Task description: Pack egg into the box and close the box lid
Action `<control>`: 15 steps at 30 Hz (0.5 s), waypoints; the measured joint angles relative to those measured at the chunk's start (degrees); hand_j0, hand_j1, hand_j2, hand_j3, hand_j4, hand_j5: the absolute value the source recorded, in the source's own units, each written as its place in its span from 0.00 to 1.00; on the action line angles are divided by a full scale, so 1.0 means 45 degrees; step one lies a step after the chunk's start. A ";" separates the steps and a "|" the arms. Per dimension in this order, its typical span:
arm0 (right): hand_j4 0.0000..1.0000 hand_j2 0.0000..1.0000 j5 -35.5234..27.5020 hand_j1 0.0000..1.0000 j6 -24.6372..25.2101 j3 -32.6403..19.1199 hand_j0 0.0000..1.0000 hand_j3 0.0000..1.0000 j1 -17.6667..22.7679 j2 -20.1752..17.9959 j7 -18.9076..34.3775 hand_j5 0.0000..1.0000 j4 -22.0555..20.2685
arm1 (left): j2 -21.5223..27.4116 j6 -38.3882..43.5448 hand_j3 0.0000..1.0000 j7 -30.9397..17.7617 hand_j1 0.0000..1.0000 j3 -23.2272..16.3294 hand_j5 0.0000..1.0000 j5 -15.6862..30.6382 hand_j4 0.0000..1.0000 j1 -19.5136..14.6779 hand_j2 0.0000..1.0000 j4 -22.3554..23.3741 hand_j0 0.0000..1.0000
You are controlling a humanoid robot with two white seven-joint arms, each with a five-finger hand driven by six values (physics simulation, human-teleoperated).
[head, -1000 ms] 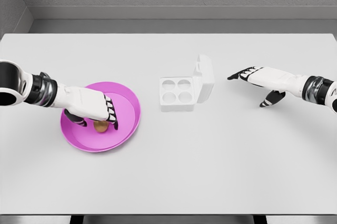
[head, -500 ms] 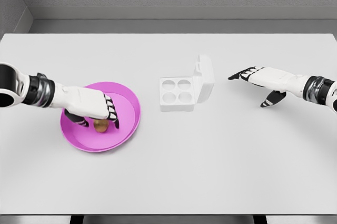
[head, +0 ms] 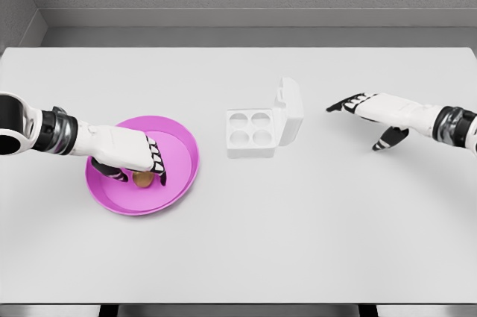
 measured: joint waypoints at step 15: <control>1.00 1.00 -0.0002 1.00 0.0001 0.0166 1.00 1.00 -0.0508 0.0241 0.0000 1.00 0.0517 | 0.0002 0.0011 0.68 0.0008 0.68 0.0001 0.68 -0.0018 0.68 0.0098 0.68 0.0000 0.68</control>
